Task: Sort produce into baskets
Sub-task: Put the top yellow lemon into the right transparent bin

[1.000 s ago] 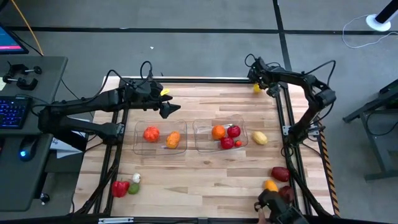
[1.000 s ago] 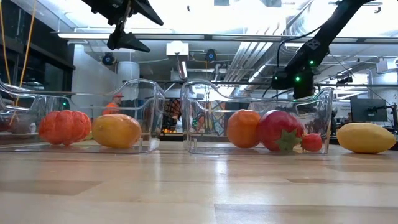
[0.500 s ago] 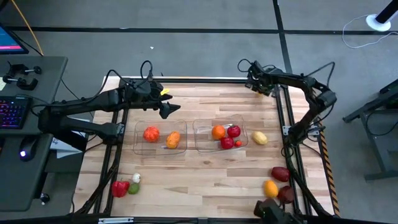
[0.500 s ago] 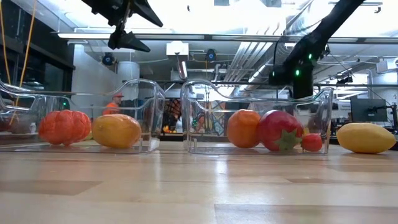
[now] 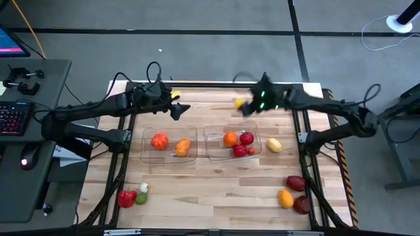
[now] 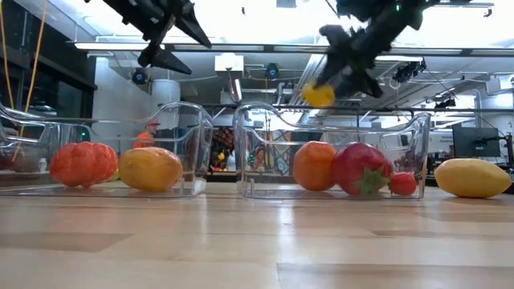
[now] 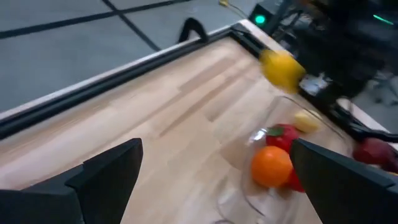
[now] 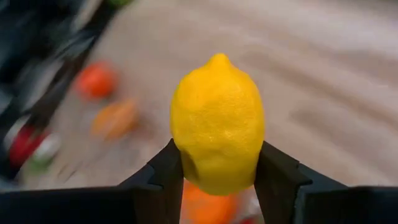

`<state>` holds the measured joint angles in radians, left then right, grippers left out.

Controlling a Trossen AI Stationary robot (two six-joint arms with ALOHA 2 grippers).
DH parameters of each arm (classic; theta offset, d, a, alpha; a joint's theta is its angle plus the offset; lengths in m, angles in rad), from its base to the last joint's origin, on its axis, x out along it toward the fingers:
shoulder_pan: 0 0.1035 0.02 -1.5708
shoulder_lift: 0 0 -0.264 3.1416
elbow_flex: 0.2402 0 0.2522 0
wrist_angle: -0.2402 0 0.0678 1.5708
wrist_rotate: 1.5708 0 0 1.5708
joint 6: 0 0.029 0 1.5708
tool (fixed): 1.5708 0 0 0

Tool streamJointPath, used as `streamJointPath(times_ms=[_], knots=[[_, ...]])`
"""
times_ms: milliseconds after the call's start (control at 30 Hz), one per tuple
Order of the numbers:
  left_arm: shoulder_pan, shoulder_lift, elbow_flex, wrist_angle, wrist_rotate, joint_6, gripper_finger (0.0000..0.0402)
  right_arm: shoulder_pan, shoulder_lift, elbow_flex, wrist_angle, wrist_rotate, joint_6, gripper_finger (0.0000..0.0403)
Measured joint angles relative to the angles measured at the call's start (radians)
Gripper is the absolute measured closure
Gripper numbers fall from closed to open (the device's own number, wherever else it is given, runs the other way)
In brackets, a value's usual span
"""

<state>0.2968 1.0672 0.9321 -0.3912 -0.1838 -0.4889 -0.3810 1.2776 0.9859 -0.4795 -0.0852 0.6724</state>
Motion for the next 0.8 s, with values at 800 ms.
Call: streamJointPath(times_ms=[800], knots=[[0.020,0.119,0.000,0.001,0.024,-0.016,0.0009,0.318,0.205,0.000,0.453,-0.089,-0.087,0.0262]])
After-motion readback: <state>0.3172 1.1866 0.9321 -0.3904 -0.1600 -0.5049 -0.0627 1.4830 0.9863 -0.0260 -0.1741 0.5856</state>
